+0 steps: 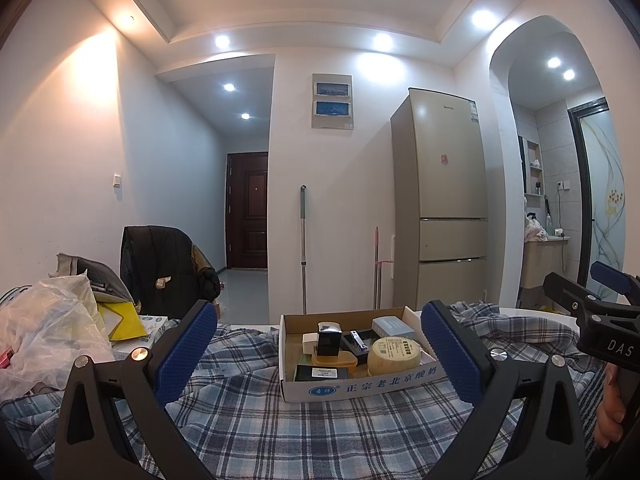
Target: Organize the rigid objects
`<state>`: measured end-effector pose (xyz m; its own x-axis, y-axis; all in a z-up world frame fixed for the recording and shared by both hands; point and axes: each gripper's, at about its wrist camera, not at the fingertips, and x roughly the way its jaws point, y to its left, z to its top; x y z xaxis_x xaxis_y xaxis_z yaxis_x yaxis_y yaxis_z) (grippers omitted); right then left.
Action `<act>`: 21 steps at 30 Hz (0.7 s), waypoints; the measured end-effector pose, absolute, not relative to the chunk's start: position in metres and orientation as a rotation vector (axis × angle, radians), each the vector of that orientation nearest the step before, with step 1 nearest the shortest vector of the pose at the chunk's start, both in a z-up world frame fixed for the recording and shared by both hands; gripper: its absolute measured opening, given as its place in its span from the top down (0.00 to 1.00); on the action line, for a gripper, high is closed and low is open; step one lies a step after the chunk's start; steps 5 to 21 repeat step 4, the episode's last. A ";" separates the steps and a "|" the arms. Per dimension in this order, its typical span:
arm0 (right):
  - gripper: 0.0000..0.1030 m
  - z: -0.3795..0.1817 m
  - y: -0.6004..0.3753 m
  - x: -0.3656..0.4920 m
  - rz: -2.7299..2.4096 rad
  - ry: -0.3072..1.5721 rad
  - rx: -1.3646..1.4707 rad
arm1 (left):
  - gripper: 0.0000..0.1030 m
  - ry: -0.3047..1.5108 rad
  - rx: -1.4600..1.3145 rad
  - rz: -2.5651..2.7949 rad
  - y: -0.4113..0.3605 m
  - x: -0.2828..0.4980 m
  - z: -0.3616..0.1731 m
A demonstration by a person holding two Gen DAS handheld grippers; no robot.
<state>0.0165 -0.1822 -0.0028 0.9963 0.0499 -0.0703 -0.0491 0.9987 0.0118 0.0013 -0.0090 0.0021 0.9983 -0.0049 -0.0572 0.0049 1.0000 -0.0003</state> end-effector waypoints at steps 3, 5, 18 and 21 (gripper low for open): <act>0.00 -0.003 -0.182 0.016 0.050 0.070 0.010 | 0.00 0.052 0.000 -0.003 -0.010 0.001 0.002; 0.00 -0.003 -0.182 0.016 0.050 0.069 0.009 | 0.00 0.052 0.000 -0.003 -0.010 0.001 0.001; 0.00 -0.003 -0.182 0.016 0.050 0.069 0.009 | 0.00 0.052 0.000 -0.003 -0.010 0.001 0.001; 0.00 -0.003 -0.182 0.016 0.050 0.069 0.009 | 0.00 0.052 0.000 -0.003 -0.010 0.001 0.001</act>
